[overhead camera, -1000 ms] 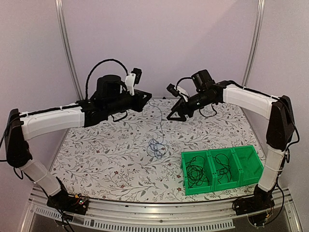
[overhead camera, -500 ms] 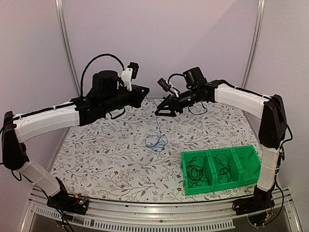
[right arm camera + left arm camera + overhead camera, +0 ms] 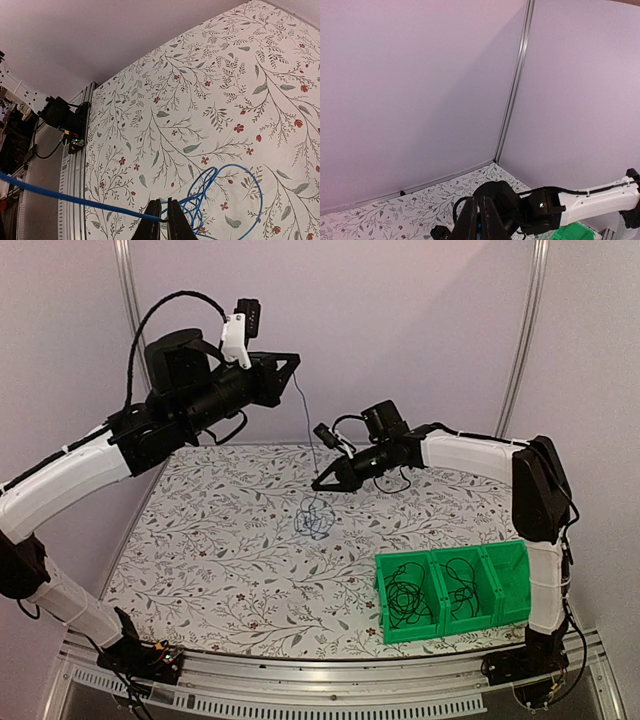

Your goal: Untangle the cables

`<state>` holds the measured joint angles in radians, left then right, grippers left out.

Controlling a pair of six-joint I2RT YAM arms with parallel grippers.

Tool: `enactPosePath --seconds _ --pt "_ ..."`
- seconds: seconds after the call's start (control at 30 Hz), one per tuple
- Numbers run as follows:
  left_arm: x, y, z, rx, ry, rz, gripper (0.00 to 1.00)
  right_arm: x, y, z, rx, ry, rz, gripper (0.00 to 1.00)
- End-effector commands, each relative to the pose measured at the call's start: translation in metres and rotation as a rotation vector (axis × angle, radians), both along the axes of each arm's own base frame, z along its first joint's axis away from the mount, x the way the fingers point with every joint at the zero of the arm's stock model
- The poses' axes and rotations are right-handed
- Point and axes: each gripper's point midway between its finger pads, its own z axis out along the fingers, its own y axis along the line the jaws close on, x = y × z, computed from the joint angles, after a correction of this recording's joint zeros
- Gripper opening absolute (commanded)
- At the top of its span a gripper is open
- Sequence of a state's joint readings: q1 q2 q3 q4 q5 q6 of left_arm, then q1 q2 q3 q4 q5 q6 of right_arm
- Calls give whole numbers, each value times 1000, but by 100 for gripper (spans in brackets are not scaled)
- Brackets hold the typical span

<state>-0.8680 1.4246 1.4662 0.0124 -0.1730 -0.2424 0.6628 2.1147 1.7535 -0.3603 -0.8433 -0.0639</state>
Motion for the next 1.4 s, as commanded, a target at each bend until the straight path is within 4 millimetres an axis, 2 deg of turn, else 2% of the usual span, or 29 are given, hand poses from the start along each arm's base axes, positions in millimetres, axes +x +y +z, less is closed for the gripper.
enactPosePath --seconds 0.0,0.17,0.27,0.33,0.53,0.6,0.7,0.73,0.83,1.0,1.1,1.23,1.3,1.37 --pt "-23 11 64 -49 -105 2 0 -1 5 -25 -2 61 18 9" --pt "-40 9 100 -86 -165 -22 0 2 8 -36 -8 93 16 12" --pt "-49 9 117 -102 -194 -26 0 4 10 -41 -14 102 15 8" --pt "-52 9 123 -109 -204 -27 0 4 10 -47 -19 112 16 0" --pt "-56 15 129 -110 -220 -2 0 2 8 -54 -38 125 14 0" --pt "-55 15 127 -106 -215 7 0 -1 6 -54 -45 126 23 5" --pt "-54 12 120 -103 -200 1 0 -6 -3 -50 -62 81 25 24" --pt "-54 11 117 -102 -193 -4 0 -9 -8 -43 -63 51 24 32" --pt "-54 7 108 -96 -173 -17 0 -11 -22 -28 -61 -17 9 45" --pt "-57 11 113 -113 -189 -13 0 -21 -47 20 11 -120 17 56" --pt "-58 14 122 -113 -212 -2 0 -41 -57 43 75 -168 87 62" --pt "-58 14 127 -111 -234 5 0 -69 -64 64 155 -210 187 70" --pt "-57 13 127 -105 -238 10 0 -81 -66 72 204 -225 233 77" --pt "-58 15 136 -132 -264 17 0 -91 -64 78 236 -210 250 84"
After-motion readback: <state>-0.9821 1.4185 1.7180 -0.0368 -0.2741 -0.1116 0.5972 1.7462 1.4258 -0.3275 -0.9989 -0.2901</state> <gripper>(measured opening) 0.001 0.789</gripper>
